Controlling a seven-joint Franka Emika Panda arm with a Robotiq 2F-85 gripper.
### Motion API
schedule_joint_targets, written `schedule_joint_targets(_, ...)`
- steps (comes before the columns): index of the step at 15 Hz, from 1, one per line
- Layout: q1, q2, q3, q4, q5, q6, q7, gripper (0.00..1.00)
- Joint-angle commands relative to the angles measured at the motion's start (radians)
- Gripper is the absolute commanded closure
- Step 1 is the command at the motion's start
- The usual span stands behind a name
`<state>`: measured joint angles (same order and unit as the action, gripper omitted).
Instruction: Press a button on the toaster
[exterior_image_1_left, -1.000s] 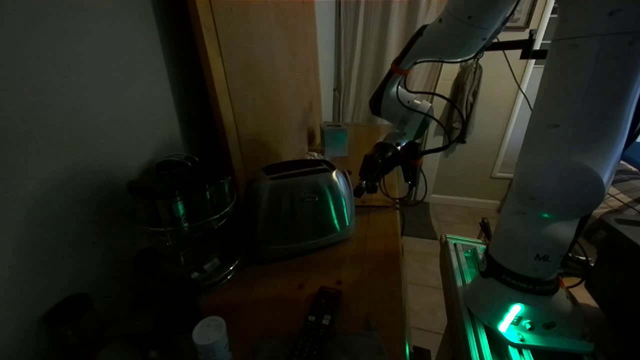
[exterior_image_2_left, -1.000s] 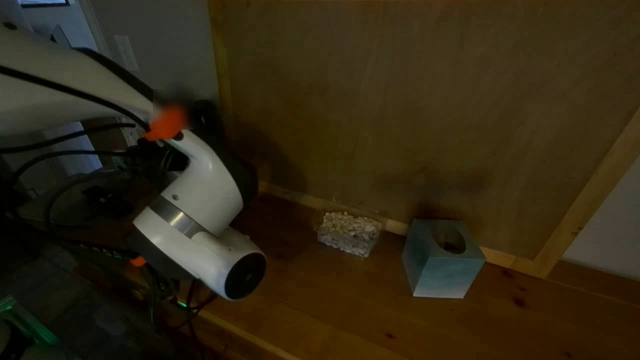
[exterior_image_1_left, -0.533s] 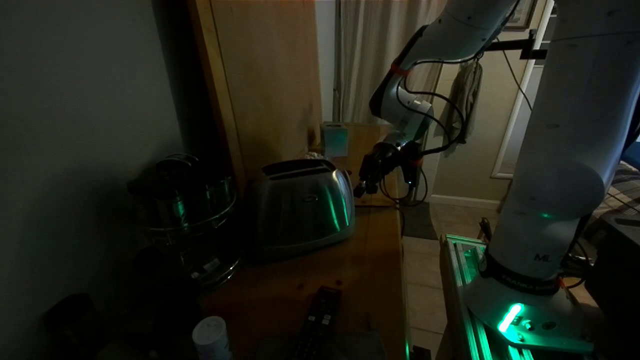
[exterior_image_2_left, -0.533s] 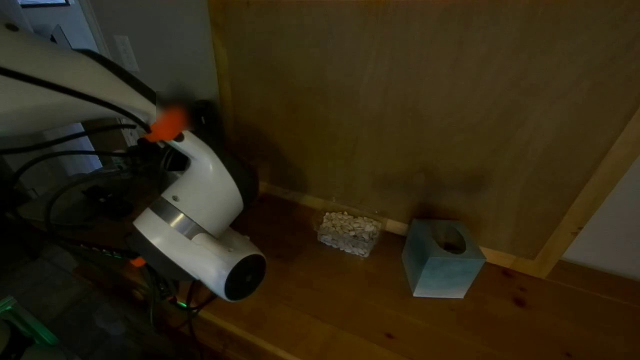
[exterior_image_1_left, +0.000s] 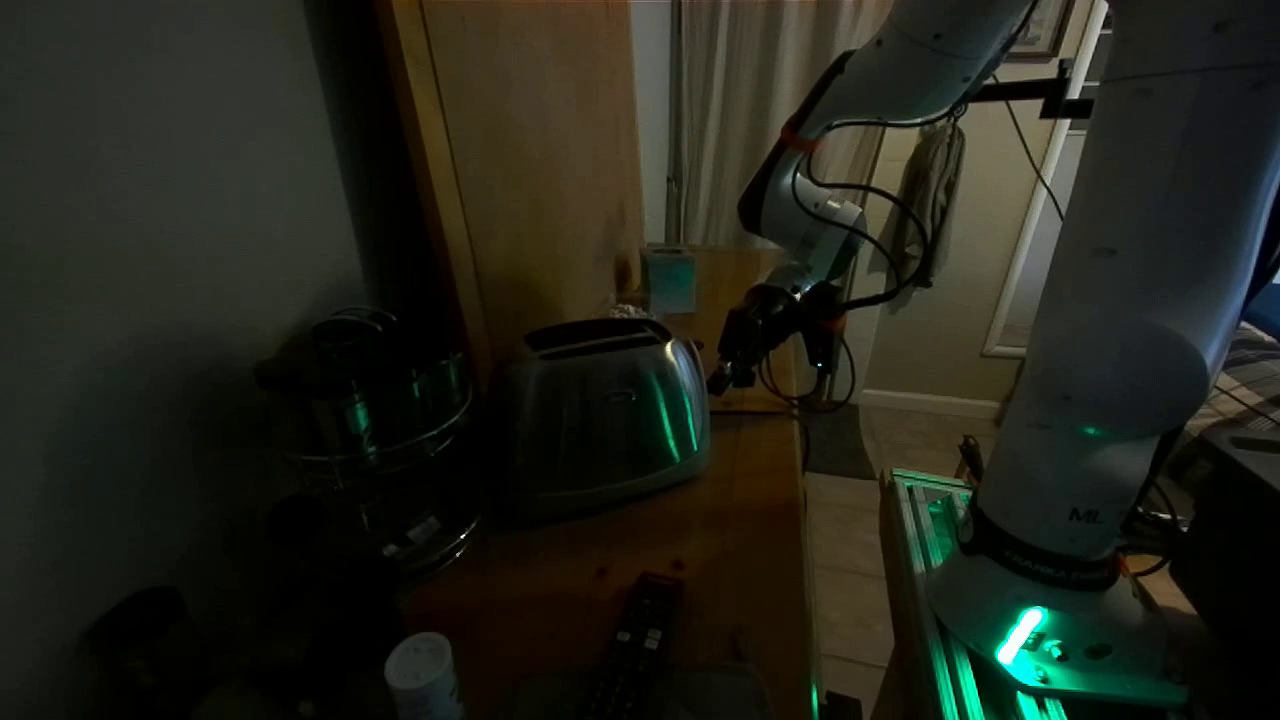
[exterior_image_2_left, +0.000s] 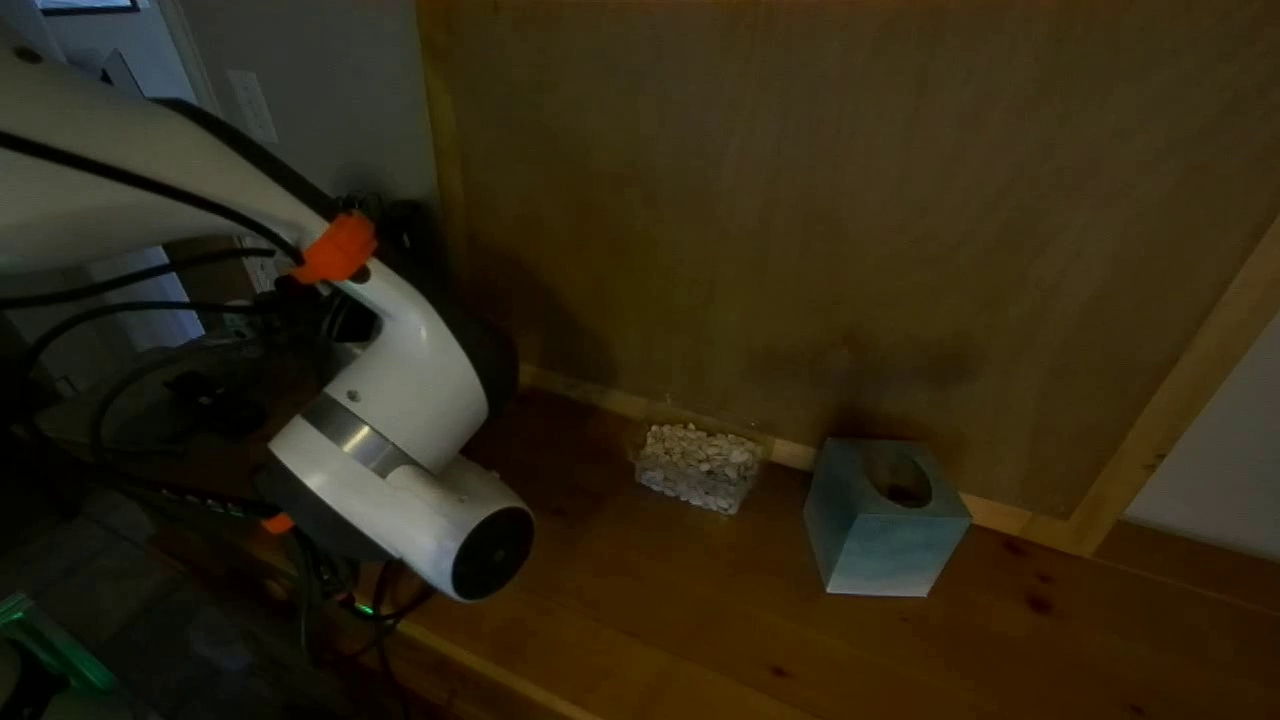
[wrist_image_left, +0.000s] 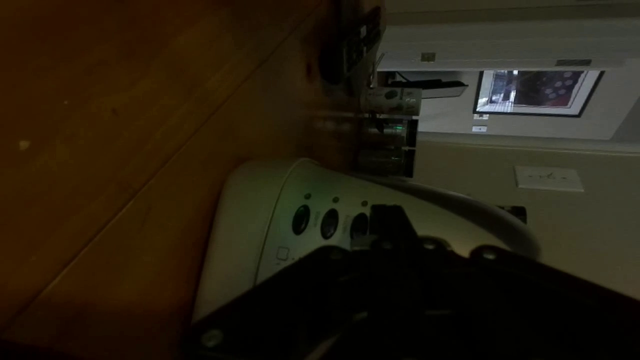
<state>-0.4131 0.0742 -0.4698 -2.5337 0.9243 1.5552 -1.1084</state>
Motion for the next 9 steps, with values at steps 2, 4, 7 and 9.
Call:
schedule_joint_targets(2,0.001,-0.019,0.026,0.010,-0.067,0.049,0.002,1.00)
schedule_joint_targets(4,0.001,-0.025,0.032,0.010,-0.095,0.055,0.000,1.00)
schedule_joint_targets(7,-0.005,-0.030,0.035,0.010,-0.115,0.035,-0.019,1.00)
schedule_joint_targets(9,-0.008,-0.035,0.034,0.009,-0.123,0.024,-0.038,1.00)
